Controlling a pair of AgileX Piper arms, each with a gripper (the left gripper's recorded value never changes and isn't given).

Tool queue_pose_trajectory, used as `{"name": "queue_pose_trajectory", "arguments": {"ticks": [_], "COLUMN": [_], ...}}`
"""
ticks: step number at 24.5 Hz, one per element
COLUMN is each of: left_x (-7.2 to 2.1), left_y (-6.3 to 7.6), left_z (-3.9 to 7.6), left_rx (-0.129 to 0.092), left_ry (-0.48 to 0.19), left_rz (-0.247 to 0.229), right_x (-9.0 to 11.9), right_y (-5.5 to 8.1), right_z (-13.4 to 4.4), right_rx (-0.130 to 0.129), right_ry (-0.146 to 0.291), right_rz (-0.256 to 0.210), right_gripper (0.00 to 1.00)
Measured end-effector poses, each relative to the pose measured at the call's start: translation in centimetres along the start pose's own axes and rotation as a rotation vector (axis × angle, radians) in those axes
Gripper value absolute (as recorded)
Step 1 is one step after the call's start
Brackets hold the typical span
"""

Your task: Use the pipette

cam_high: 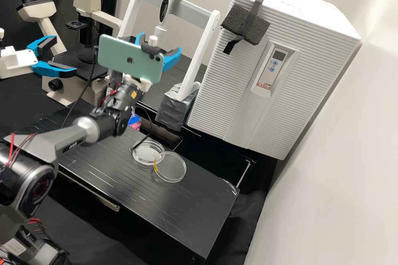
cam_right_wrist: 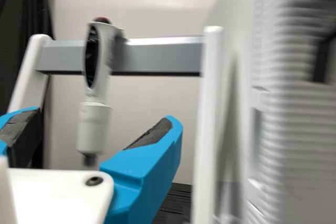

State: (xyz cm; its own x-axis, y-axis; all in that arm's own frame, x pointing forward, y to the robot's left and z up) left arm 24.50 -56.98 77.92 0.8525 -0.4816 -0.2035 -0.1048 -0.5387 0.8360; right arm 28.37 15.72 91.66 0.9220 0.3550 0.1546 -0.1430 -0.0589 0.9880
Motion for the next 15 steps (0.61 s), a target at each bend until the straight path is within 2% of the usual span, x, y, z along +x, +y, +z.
{"name": "queue_pose_trajectory", "arguments": {"ticks": [1,4,6,7,9,11,12,14,15], "left_x": [-0.25,-1.05,-1.62,-1.84,-2.29,-2.77,-3.08,-3.5,-3.62], "left_y": [-0.2,-0.6,-0.9,-0.9,-0.9,-0.8,-0.8,-0.8,-0.9], "left_z": [0.0,-0.2,-0.2,-0.2,0.0,0.2,0.2,0.2,0.0], "left_rx": [0.009,0.018,0.039,0.042,0.055,0.068,0.075,0.067,0.048], "left_ry": [0.009,0.059,0.097,0.114,0.146,0.179,0.215,0.24,0.273], "left_rz": [-0.003,-0.014,-0.021,-0.016,0.003,0.046,0.076,0.105,0.102], "right_x": [-0.4,-1.8,-2.9,-3.5,-4.6,-5.9,-6.6,-7.5,-7.9], "right_y": [0.0,-0.4,-0.7,-0.8,-1.1,-1.4,-1.7,-2.2,-2.4], "right_z": [0.5,2.2,3.5,4.0,4.8,5.7,6.1,6.4,6.6], "right_rx": [0.009,0.014,-0.008,-0.02,-0.045,-0.068,-0.073,-0.079,-0.08], "right_ry": [-0.015,-0.056,-0.114,-0.136,-0.16,-0.172,-0.172,-0.182,-0.189], "right_rz": [0.013,0.054,0.105,0.131,0.183,0.257,0.278,0.271,0.265], "right_gripper": [1.0,1.0,1.0,1.0,1.0,1.0,1.0,1.0,1.0]}}
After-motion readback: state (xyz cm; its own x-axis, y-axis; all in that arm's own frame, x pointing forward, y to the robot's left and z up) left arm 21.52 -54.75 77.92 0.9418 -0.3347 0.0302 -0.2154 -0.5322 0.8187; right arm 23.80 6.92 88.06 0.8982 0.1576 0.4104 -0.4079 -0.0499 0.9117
